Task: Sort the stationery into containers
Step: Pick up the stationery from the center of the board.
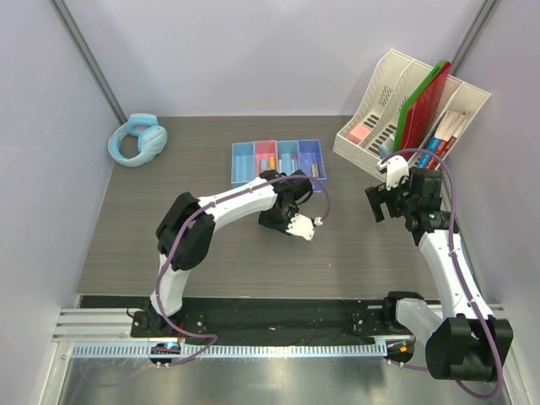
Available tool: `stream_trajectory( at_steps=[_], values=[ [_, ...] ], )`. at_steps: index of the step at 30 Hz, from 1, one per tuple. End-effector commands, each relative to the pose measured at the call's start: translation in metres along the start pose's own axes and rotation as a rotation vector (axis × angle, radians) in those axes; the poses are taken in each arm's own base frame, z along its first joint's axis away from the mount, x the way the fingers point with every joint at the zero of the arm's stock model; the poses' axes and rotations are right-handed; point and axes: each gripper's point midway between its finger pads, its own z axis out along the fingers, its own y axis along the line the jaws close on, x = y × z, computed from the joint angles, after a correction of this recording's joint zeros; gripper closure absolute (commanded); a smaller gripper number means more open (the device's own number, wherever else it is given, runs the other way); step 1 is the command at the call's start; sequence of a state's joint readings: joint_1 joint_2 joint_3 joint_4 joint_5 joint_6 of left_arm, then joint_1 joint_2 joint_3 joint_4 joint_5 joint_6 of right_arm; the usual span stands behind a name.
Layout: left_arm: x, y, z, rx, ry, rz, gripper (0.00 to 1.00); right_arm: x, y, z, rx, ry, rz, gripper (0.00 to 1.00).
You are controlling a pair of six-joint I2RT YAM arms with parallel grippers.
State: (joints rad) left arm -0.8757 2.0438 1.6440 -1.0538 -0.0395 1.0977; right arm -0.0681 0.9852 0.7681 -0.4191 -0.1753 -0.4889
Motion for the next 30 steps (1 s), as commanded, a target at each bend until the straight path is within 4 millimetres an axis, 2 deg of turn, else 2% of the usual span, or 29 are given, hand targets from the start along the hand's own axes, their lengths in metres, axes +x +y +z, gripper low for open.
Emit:
stream_trajectory(
  at_steps=[1,7,30],
  values=[
    [0.0036,0.005,-0.0069,-0.03,-0.024,-0.029,1.0,-0.014,-0.004,-0.0053,0.015,-0.057,0.007,0.0],
    [0.0035,0.0092,-0.0092,-0.043,-0.036,-0.034,1.0,-0.0141,-0.0036,-0.0056,0.012,-0.058,0.008,0.0],
    [0.0082,0.0049,-0.0015,-0.026,-0.032,-0.041,1.0,-0.0136,-0.0025,-0.006,0.002,-0.059,0.015,0.0]
  ],
)
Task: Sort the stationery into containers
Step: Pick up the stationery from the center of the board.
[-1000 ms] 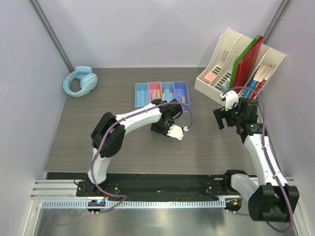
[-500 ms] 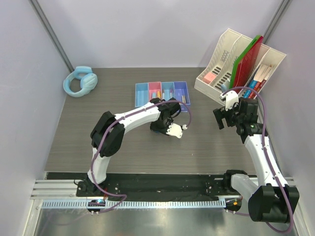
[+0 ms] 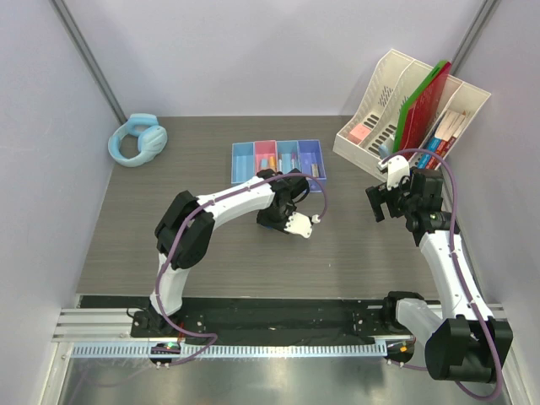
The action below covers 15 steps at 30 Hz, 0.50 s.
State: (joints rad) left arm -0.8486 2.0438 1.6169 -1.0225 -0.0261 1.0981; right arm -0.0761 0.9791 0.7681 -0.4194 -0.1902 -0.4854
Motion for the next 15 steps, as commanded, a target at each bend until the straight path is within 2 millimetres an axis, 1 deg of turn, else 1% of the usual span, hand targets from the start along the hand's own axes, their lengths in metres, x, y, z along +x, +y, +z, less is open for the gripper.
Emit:
stream_trajectory(
  at_steps=[1,7,15],
  values=[
    [-0.0006,0.004,-0.0094,-0.03,-0.023,-0.015,1.0,-0.0122,-0.002,-0.0046,0.005,-0.049,0.008,0.0],
    [0.0014,0.0039,-0.0096,-0.028,-0.018,-0.018,1.0,-0.0117,-0.0023,-0.0043,0.005,-0.047,0.009,0.0],
    [0.0008,0.0068,-0.0151,-0.039,-0.02,-0.019,1.0,-0.0113,-0.0016,-0.004,0.001,-0.045,0.01,0.0]
  ],
)
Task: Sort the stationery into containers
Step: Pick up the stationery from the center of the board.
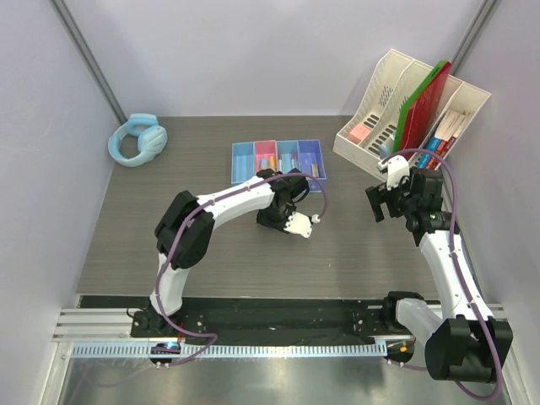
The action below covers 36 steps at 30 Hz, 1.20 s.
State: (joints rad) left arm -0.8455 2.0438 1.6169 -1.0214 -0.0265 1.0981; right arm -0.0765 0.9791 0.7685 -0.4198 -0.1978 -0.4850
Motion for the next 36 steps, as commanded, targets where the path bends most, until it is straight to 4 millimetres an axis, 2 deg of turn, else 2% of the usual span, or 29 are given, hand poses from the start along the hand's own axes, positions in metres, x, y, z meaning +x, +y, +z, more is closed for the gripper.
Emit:
stream_trajectory(
  at_steps=[1,26,36],
  values=[
    [-0.002,0.007,-0.016,-0.039,-0.025,-0.013,1.0,-0.01,-0.002,-0.004,0.005,-0.04,0.01,0.0],
    [-0.004,0.011,-0.032,-0.06,-0.036,-0.017,1.0,-0.008,-0.001,-0.003,-0.003,-0.033,0.012,0.01],
    [0.003,0.009,-0.027,-0.055,-0.008,-0.013,1.0,-0.009,-0.002,-0.004,-0.001,-0.037,0.013,0.0]
  ],
)
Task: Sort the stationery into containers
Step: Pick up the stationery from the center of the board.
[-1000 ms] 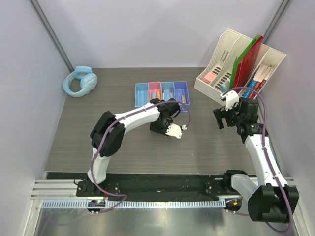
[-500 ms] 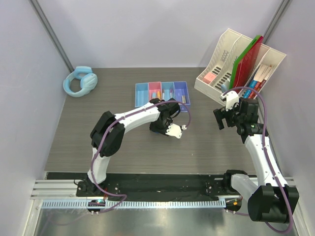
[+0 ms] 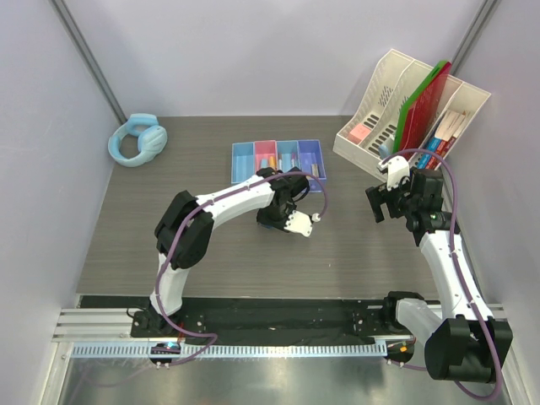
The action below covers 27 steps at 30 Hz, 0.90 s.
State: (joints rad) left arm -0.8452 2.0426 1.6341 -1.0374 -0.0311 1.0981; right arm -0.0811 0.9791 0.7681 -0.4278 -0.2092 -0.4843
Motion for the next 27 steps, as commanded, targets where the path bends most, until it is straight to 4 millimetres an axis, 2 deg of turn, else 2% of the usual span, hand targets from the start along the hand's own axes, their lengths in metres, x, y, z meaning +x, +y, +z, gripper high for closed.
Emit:
stream_trajectory(
  at_steps=[1,27],
  values=[
    [0.0029,0.0076,-0.022,-0.053,-0.01,-0.012,1.0,-0.0108,-0.003,-0.0044,0.008,-0.041,0.008,0.0],
    [0.0039,0.0008,-0.0168,-0.036,-0.03,-0.034,1.0,-0.0108,-0.0031,-0.0039,0.005,-0.04,0.009,0.0]
  ],
)
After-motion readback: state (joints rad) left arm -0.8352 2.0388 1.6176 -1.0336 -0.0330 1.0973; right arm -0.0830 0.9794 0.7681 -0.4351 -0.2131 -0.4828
